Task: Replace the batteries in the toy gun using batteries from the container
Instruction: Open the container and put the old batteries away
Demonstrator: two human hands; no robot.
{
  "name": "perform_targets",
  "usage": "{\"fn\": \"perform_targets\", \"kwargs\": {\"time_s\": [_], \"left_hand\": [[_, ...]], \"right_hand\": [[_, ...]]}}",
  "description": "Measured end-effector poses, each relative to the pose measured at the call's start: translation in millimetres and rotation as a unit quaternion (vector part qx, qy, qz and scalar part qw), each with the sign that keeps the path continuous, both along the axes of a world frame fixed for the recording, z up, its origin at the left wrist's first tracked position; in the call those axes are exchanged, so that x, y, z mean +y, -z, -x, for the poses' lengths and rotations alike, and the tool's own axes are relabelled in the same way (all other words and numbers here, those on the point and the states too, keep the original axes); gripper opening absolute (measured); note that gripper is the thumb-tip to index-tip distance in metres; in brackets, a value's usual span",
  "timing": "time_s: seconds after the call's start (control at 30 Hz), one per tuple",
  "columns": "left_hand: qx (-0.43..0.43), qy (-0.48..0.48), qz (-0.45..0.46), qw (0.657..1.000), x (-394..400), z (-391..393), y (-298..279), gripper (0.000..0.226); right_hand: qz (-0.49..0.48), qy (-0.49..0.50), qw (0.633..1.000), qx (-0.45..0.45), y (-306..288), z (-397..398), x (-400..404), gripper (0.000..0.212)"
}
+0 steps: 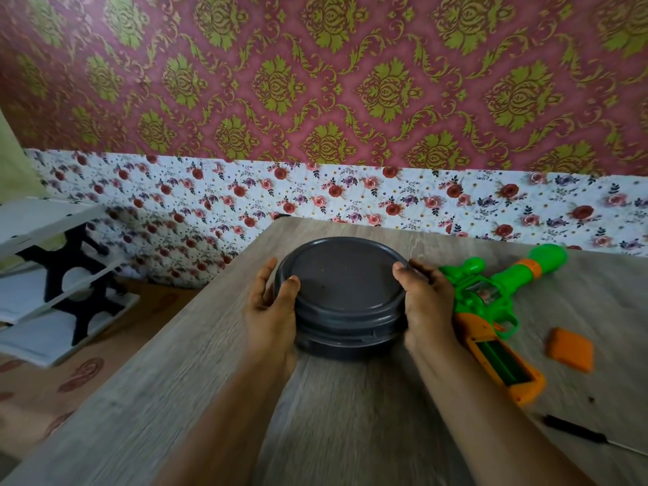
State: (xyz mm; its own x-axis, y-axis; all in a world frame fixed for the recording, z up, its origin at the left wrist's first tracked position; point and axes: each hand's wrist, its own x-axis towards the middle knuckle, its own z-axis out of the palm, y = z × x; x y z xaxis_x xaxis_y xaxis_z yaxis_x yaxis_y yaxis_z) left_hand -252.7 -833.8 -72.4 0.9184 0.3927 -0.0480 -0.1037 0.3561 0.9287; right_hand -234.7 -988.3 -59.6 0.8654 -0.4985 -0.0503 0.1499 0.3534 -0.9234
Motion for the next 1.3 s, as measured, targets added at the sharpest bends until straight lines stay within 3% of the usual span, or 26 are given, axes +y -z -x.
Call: {"fn": "perform_targets", "kwargs": {"time_s": [0.13,0.2,0.27,0.33,0.43,0.47,0.5,0.6,0.77,0.93,1.3], "left_hand": [[0.027,-0.02,-0.037,0.999,-1.2,5.4,2.3,0.04],[0.037,-0.021,-0.053,0.998,-0.3,6.5,4.3,0.05],[0.038,-0.022,-0.057,0.997,0.5,7.5,3.7,0.051],[0.042,-0.015,-0.051,0.998,0.5,7.2,2.9,0.048],[0.042,-0.005,-0.023,0.999,1.2,6.8,2.8,0.044],[0.043,-0.001,-0.02,0.999,1.4,6.6,2.9,0.045],[0.042,0.003,-0.02,0.999,1.6,7.0,3.1,0.046],[0.036,0.009,-0.007,0.999,1.7,5.8,5.9,0.046],[0.038,0.0,0.056,0.998,5.7,-2.5,8.1,0.048],[0.027,-0.009,0.085,0.996,5.4,-3.8,5.1,0.034],[0.05,-0.006,0.066,0.997,9.9,-6.7,11.5,0.037]], "right_hand": [[0.065,-0.014,0.997,0.036,3.5,-3.7,-4.0,0.036],[0.265,0.002,0.963,0.05,2.1,0.5,-6.6,0.036],[0.509,0.041,0.86,-0.01,-0.3,12.7,-6.8,0.046],[0.663,-0.005,0.74,-0.116,-4.4,32.0,-0.1,0.065],[0.82,-0.1,0.538,-0.171,-0.6,45.7,13.6,0.086],[0.845,-0.11,0.496,-0.164,1.3,45.5,16.2,0.089],[0.857,-0.118,0.477,-0.154,2.4,43.6,17.1,0.09],[0.869,-0.096,0.46,-0.154,3.5,41.8,15.9,0.084],[0.846,-0.063,0.489,-0.203,9.3,38.0,14.0,0.066],[0.847,-0.06,0.475,-0.23,15.0,35.0,13.4,0.059],[0.84,-0.115,0.506,-0.158,7.4,42.9,16.3,0.061]]}}
